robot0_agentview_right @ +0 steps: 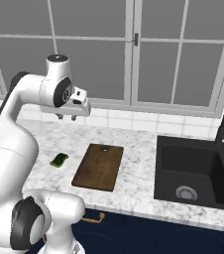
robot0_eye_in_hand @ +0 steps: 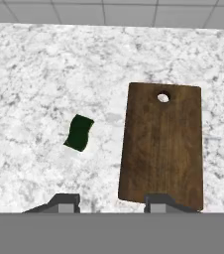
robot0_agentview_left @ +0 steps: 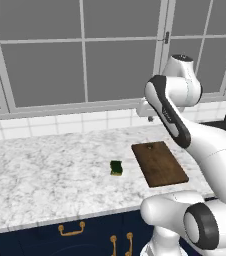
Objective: Pick up the sponge from the counter and clean the cutting board by briefly scrubbing or pressing down on the cutting board. Once finished, release the sponge.
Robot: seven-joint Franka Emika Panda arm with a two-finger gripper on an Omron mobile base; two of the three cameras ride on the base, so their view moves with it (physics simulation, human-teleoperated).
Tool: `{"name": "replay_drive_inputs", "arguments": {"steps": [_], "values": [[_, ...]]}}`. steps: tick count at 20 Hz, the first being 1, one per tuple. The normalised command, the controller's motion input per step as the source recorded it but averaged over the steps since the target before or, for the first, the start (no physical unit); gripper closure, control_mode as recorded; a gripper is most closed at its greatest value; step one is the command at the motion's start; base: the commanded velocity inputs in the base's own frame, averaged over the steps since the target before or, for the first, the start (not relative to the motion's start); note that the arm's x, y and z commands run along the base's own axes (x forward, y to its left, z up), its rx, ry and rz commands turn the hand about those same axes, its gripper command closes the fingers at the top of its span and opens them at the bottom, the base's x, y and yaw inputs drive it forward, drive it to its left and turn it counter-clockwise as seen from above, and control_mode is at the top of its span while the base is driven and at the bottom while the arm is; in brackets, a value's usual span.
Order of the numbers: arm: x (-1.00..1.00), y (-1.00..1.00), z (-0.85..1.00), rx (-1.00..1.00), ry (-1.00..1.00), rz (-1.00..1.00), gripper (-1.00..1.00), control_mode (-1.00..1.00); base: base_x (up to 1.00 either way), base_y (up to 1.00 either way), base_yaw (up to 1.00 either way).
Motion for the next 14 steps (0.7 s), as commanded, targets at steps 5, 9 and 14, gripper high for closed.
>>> {"name": "replay_drive_inputs", "arguments": {"steps": [5, 9, 14], "values": [[-0.36, 0.04, -0.11, 0.01, -0.01, 0.00, -1.00, -1.00, 0.00, 0.00, 0.00], [-0.34, 0.64, -0.48, -0.01, 0.08, 0.00, -1.00, -1.00, 0.00, 0.00, 0.00], [-0.01, 0.66, -0.48, -0.11, 0.15, -0.07, -1.00, -1.00, 0.00, 0.00, 0.00]]}}
